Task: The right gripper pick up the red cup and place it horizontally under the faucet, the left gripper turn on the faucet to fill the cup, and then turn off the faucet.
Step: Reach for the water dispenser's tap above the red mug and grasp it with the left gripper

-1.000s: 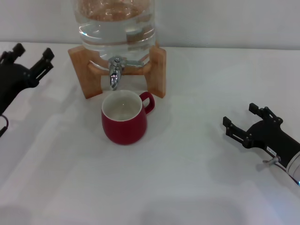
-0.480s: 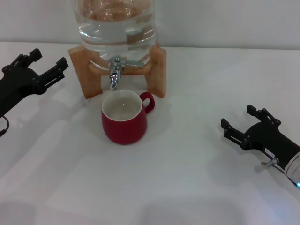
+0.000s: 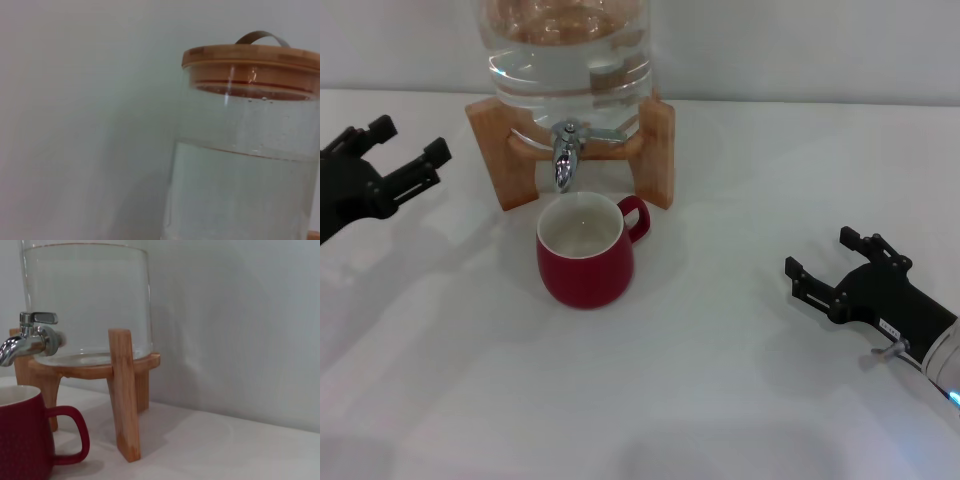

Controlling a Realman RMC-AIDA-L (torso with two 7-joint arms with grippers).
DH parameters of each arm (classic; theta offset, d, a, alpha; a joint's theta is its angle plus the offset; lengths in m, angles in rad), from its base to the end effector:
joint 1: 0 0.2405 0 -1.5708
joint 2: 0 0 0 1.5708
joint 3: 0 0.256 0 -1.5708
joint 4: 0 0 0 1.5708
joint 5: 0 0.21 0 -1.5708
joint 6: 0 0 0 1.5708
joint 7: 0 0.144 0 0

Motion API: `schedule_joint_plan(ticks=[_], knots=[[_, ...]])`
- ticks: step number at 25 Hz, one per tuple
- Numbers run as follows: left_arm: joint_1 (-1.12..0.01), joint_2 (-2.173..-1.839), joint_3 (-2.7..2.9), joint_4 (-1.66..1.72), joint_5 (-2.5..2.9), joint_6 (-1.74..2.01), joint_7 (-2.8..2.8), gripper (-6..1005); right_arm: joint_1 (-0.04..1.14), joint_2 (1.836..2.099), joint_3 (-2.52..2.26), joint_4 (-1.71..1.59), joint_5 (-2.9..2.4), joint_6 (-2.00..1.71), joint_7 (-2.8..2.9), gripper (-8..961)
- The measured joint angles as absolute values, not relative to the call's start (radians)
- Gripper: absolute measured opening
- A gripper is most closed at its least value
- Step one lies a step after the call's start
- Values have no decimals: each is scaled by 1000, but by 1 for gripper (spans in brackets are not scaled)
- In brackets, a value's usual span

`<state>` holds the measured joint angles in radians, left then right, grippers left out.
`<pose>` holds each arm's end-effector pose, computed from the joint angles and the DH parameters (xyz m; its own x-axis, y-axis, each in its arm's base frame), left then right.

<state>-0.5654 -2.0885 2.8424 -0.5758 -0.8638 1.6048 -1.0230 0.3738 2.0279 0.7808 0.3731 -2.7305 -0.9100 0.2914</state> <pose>-0.3274 0.3200 0.0591 0.6438 0.1094 0.7574 0.6694 -0.5600 -0.4882 0.3026 0.3090 -0.0808 0.7680 -0.1691 -0.6177 -0.5992 -0.5305 -0.5997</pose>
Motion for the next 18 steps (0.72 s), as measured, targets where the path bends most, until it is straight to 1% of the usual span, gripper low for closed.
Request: schedule_joint_plan(ticks=[11,18], knots=[[-576,-2086,2844,-751,-810,1779,-1100,877,377,2028,781,374,-2730,-903,291,875],[-655,-2080,2845,-820,-650,1812,-1095,876,379,2028,781,377,-2731,-896,291,875]])
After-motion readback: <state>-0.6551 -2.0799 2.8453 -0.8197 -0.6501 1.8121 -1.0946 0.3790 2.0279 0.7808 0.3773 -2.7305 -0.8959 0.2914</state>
